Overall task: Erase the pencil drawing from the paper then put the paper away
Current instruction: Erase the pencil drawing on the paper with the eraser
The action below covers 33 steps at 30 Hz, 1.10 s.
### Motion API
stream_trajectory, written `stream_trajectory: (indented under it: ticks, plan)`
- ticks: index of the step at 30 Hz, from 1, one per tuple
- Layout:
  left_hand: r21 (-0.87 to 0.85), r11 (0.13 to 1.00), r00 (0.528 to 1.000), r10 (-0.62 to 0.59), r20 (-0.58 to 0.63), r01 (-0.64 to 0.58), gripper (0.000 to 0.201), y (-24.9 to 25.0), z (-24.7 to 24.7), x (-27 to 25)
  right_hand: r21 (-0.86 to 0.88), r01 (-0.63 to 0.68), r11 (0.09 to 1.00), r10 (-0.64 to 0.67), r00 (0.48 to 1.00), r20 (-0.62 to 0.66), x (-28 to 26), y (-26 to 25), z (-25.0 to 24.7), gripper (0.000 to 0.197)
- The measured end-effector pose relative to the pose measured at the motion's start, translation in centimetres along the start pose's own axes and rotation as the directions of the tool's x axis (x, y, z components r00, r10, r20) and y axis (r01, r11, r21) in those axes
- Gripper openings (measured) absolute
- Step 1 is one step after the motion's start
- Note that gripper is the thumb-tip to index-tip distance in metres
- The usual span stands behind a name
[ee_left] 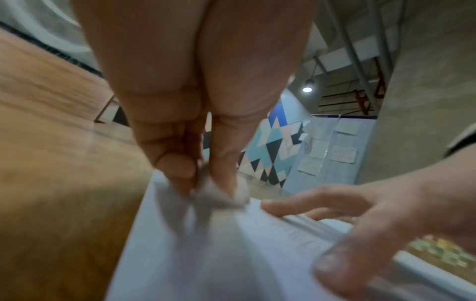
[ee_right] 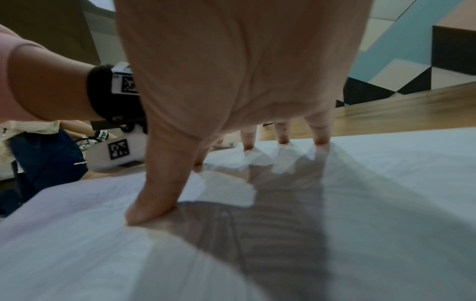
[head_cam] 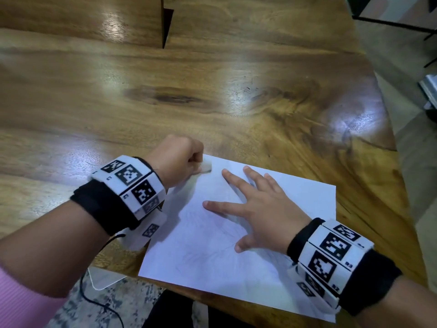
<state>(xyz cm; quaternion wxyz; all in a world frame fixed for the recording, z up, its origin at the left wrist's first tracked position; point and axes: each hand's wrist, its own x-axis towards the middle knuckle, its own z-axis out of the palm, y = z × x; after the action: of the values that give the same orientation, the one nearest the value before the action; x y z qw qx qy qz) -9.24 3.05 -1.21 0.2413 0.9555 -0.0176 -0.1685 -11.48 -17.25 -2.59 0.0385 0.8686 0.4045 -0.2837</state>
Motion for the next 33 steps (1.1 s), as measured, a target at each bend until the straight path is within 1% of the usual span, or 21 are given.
stream_trajectory:
  ticks: [2, 3, 4, 5, 7, 8, 9, 10, 11, 13, 14, 15, 17, 18, 20, 22, 24, 26, 27, 31, 33]
  plan:
    - [0.056, 0.998, 0.982, 0.020, 0.186, -0.031, 0.030, -0.3, 0.1, -0.8, 0.001, -0.003, 1.000, 0.003, 1.000, 0.005, 0.0, 0.0, -0.1, 0.092]
    - [0.058, 0.998, 0.974, 0.020, 0.225, -0.034, 0.029, -0.4, 0.2, -1.1, 0.003, -0.003, 1.000, 0.003, 1.000, 0.007, 0.0, -0.1, -0.1, 0.091]
    - [0.042, 0.999, 0.978, 0.019, 0.208, -0.028, 0.026, -0.4, 0.2, -1.1, 0.005, -0.002, 1.000, 0.002, 1.000, 0.008, 0.0, -0.1, -0.1, 0.091]
    - [0.026, 1.000, 0.988, 0.013, 0.153, -0.017, 0.023, -0.3, 0.1, -0.8, 0.007, -0.002, 1.000, 0.002, 1.000, 0.009, 0.0, -0.1, -0.1, 0.091]
    - [0.000, 1.000, 1.000, -0.001, -0.016, 0.001, 0.025, 0.1, 0.0, 0.1, 0.011, -0.004, 1.000, 0.004, 1.000, 0.010, -0.1, -0.1, -0.1, 0.091]
    - [-0.010, 1.000, 0.997, -0.009, -0.078, 0.008, 0.025, 0.3, -0.2, 0.4, 0.013, -0.006, 1.000, 0.006, 1.000, 0.010, -0.1, -0.1, -0.1, 0.092]
    - [-0.014, 1.000, 0.994, -0.008, -0.104, 0.007, 0.022, 0.4, -0.3, 0.4, 0.015, -0.007, 1.000, 0.007, 1.000, 0.009, 0.0, -0.1, -0.1, 0.092]
    - [0.002, 1.000, 0.997, 0.003, -0.079, -0.003, 0.017, 0.3, -0.3, 0.3, 0.015, -0.007, 1.000, 0.007, 1.000, 0.011, 0.0, -0.1, -0.1, 0.091]
    - [0.027, 0.999, 1.000, 0.018, -0.014, -0.018, 0.016, 0.2, -0.2, 0.0, 0.013, -0.004, 1.000, 0.004, 1.000, 0.013, 0.0, -0.1, -0.1, 0.091]
    - [0.059, 0.997, 0.992, 0.040, 0.124, -0.047, 0.018, -0.1, 0.2, -0.8, 0.019, -0.001, 1.000, 0.001, 1.000, 0.012, 0.0, -0.1, -0.1, 0.091]
    - [0.057, 0.997, 0.989, 0.045, 0.138, -0.053, 0.016, 0.0, 0.2, -1.0, 0.021, 0.000, 1.000, 0.000, 1.000, 0.009, 0.0, -0.1, -0.1, 0.091]
    - [0.047, 0.997, 0.993, 0.048, 0.107, -0.053, 0.011, -0.1, 0.1, -0.9, 0.019, 0.002, 1.000, -0.002, 1.000, 0.007, -0.1, -0.1, -0.1, 0.091]
    - [0.028, 0.999, 0.999, 0.041, -0.031, -0.041, 0.003, 0.0, -0.6, -0.3, 0.019, 0.009, 1.000, -0.009, 1.000, 0.003, 0.0, -0.1, 0.0, 0.092]
    - [0.022, 0.999, 0.996, 0.033, -0.083, -0.031, 0.006, 0.0, -1.0, 0.1, 0.021, 0.009, 1.000, -0.009, 1.000, -0.002, 0.0, 0.0, 0.0, 0.092]
    - [0.015, 1.000, 0.991, 0.024, -0.129, -0.022, 0.007, 0.2, -1.5, 0.6, 0.006, 0.005, 1.000, -0.005, 1.000, -0.008, 0.1, 0.1, -0.1, 0.095]
    - [0.023, 1.000, 0.995, 0.015, -0.103, -0.013, 0.009, 0.4, -1.5, 0.3, -0.036, 0.008, 0.999, -0.008, 1.000, -0.008, 0.3, 0.2, -0.4, 0.102]
    - [0.029, 1.000, 0.999, -0.003, -0.038, 0.004, 0.017, 0.5, -1.1, -0.5, -0.082, 0.018, 0.996, -0.019, 1.000, -0.010, 0.6, 0.3, -0.6, 0.106]
    - [0.022, 0.999, 0.999, -0.033, 0.014, 0.033, 0.022, 0.6, -0.4, -1.1, -0.123, 0.031, 0.992, -0.033, 0.999, -0.008, 0.9, 0.3, -0.9, 0.108]
    - [0.023, 0.999, 0.999, -0.045, 0.020, 0.044, 0.024, 0.6, 0.0, -1.3, -0.137, 0.034, 0.990, -0.035, 0.999, -0.003, 0.9, 0.2, -1.1, 0.108]
    - [0.025, 0.999, 0.997, -0.038, -0.070, 0.040, 0.026, 0.8, 0.6, -0.4, -0.152, 0.028, 0.988, -0.028, 1.000, 0.003, 1.0, 0.2, -1.2, 0.108]
    - [0.014, 1.000, 0.997, -0.026, -0.073, 0.027, 0.027, 0.7, 0.3, 0.0, -0.149, 0.019, 0.989, -0.018, 1.000, 0.011, 1.0, 0.1, -1.3, 0.108]
